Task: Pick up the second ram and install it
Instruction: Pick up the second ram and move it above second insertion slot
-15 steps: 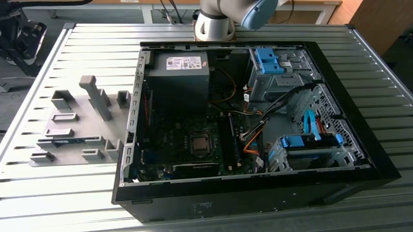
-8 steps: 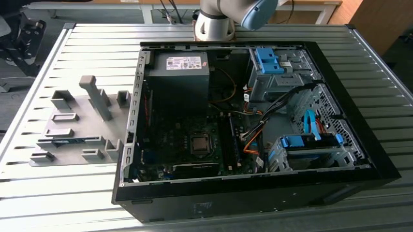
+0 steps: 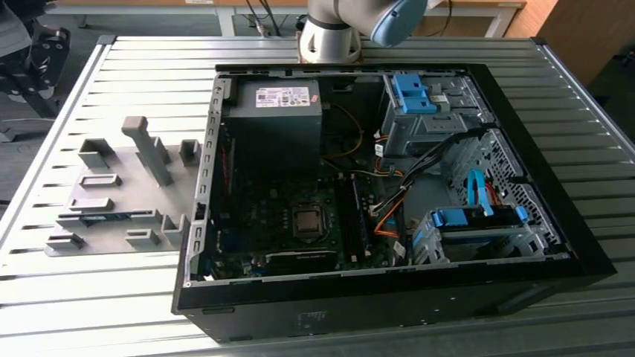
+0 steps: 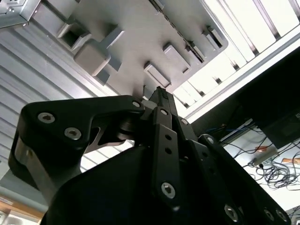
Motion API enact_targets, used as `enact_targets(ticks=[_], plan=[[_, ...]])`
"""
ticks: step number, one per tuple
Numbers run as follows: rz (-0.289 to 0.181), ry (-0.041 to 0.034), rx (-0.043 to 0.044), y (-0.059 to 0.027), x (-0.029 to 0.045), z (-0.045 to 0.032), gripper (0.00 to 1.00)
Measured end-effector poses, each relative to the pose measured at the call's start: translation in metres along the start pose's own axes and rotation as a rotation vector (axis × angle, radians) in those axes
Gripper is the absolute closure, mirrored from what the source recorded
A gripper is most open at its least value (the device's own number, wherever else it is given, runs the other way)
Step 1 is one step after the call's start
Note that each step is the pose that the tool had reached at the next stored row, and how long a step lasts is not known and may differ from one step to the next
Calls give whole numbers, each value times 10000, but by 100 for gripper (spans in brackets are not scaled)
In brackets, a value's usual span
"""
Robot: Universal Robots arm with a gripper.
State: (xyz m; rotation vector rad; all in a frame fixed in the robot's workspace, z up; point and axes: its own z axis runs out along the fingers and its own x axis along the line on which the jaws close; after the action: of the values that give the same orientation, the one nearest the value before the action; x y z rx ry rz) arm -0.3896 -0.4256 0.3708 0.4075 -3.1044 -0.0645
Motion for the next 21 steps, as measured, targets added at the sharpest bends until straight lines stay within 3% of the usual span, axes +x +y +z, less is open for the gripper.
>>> enact_targets(ticks=[8, 15, 21], plan=[[-1368, 59, 6, -1, 0, 16, 89], [-1700, 70, 7, -74, 37, 23, 89], [-2658, 112, 12, -77, 37, 45, 89]])
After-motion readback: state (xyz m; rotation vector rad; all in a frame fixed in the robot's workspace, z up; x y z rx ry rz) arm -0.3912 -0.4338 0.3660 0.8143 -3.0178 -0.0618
